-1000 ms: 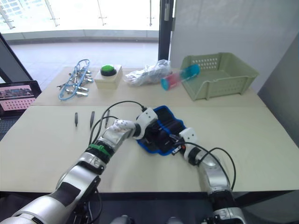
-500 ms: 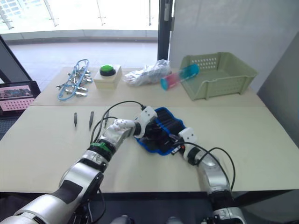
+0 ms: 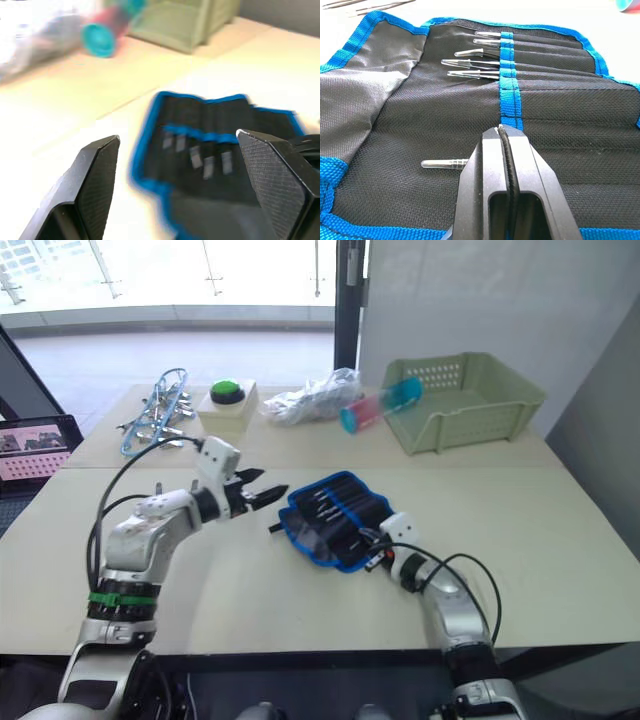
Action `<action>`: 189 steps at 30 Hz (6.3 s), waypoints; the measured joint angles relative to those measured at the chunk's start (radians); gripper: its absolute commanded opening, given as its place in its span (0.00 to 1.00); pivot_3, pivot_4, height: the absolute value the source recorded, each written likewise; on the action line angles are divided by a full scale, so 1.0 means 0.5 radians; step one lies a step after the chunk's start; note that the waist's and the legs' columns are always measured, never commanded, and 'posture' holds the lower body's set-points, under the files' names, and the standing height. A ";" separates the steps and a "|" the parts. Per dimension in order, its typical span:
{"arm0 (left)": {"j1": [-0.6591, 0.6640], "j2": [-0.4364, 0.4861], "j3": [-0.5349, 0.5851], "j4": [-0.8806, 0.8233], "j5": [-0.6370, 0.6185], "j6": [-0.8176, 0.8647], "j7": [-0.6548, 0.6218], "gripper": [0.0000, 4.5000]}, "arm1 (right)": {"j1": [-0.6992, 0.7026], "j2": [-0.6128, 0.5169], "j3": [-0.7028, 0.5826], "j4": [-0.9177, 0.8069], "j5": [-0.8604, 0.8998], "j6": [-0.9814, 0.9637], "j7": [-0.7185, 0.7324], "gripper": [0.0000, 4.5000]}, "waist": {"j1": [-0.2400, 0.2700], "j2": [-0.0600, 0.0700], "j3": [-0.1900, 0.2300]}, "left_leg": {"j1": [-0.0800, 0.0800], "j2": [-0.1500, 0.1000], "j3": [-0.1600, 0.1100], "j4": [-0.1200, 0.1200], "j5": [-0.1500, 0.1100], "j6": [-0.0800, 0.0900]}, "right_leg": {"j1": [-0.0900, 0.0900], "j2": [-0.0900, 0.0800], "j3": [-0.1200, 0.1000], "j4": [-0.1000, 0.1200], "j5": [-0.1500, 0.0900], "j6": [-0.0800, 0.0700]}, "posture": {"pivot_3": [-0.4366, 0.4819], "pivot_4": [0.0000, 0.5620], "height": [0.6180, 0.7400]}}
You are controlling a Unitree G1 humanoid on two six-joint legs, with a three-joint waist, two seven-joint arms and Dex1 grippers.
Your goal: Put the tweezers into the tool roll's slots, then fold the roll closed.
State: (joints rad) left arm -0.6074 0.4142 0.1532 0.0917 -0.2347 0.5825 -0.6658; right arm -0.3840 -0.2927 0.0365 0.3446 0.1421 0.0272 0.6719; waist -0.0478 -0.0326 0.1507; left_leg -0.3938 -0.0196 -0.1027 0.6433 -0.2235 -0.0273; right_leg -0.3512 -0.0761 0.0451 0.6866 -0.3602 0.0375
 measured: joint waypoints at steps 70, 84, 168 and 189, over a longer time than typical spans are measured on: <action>-0.083 0.123 0.394 1.053 0.090 -0.252 1.128 0.25 | -0.121 0.001 0.041 0.196 -0.008 -0.091 0.092 0.00 | 0.013 -0.014 -0.009 | 0.015 0.003 0.007 -0.019 0.001 -0.003 | -0.001 -0.003 -0.001 -0.001 0.005 -0.008 | 0.48 0.27 1.00; 0.151 0.080 0.433 0.621 0.063 -0.523 1.093 0.01 | -0.054 -0.036 0.006 0.097 0.002 -0.088 0.077 0.00 | 0.030 -0.014 -0.008 | 0.006 0.003 0.005 -0.019 0.001 -0.003 | -0.005 -0.005 -0.002 -0.002 0.006 -0.007 | 0.48 0.27 1.00; -0.329 -0.063 -0.949 0.234 0.267 0.238 -0.262 0.01 | 0.112 -0.038 -0.101 -0.077 0.115 -0.093 -0.085 0.00 | 0.023 0.008 0.006 | -0.008 -0.001 0.004 -0.002 0.002 -0.002 | -0.005 0.000 -0.004 -0.005 0.006 -0.007 | 0.48 0.27 1.00; -0.554 -0.480 -0.963 0.772 0.415 -0.071 -0.095 0.01 | 0.110 -0.019 -0.102 -0.064 0.114 -0.105 -0.116 0.00 | 0.023 0.008 0.006 | -0.008 -0.002 0.009 0.001 0.002 -0.002 | -0.004 0.000 -0.005 -0.004 0.006 -0.007 | 0.48 0.27 1.00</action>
State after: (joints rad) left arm -0.8844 0.1744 -0.3280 0.4775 -0.0274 0.5469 -0.7130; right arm -0.3290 -0.3020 -0.0143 0.3125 0.1993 -0.0255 0.6140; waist -0.0362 -0.0288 0.1537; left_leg -0.3979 -0.0205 -0.0981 0.6439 -0.2226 -0.0281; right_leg -0.3530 -0.0761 0.0425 0.6846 -0.3574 0.0342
